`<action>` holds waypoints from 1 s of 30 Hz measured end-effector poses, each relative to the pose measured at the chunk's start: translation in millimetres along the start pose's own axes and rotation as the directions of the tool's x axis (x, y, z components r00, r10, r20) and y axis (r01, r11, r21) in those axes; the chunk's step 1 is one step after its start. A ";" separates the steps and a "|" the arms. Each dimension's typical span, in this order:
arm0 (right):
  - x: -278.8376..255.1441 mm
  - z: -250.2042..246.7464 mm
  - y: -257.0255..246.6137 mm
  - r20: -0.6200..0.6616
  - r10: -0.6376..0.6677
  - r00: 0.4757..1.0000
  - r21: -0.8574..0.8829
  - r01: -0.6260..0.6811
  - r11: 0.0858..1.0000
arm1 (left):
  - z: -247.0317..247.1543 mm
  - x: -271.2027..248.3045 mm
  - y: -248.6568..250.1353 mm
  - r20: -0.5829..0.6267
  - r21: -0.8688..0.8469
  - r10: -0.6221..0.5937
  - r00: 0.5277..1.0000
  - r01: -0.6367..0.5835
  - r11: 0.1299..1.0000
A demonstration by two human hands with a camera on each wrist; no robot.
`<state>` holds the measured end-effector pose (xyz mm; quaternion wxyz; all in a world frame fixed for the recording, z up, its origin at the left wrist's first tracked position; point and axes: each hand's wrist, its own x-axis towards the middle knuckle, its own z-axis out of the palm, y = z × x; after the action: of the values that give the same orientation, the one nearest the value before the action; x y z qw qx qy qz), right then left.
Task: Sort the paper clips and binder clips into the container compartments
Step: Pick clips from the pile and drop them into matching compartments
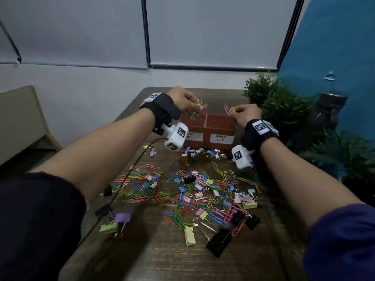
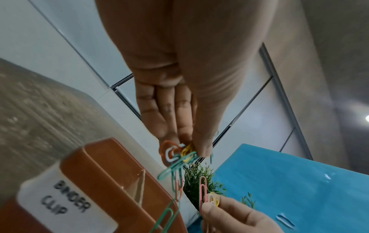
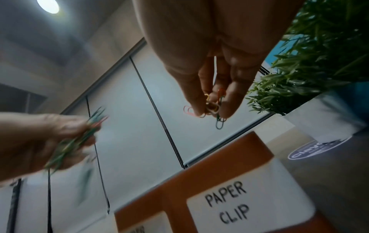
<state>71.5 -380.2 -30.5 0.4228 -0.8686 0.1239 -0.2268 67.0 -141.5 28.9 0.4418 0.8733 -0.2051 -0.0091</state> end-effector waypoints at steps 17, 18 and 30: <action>0.8 3.2 42.8 0.075 -0.130 0.989 0.096 0.122 0.988 | 87.0 78.9 -7.0 0.043 0.276 -0.158 0.986 0.141 0.951; -2.6 0.2 40.6 0.092 -0.143 0.985 0.103 0.134 0.986 | 86.0 76.2 -5.8 0.044 0.308 -0.141 0.989 0.121 0.944; -134.2 -12.6 -12.2 0.582 -0.361 0.728 -0.038 0.468 0.883 | 26.2 -83.8 -20.9 0.237 0.628 0.092 0.967 -0.225 0.745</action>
<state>-50.7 -326.6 -52.8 0.2974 -0.9362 -0.1830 -0.0393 -7.7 -119.9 -17.1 0.0886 0.9463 -0.3106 0.0167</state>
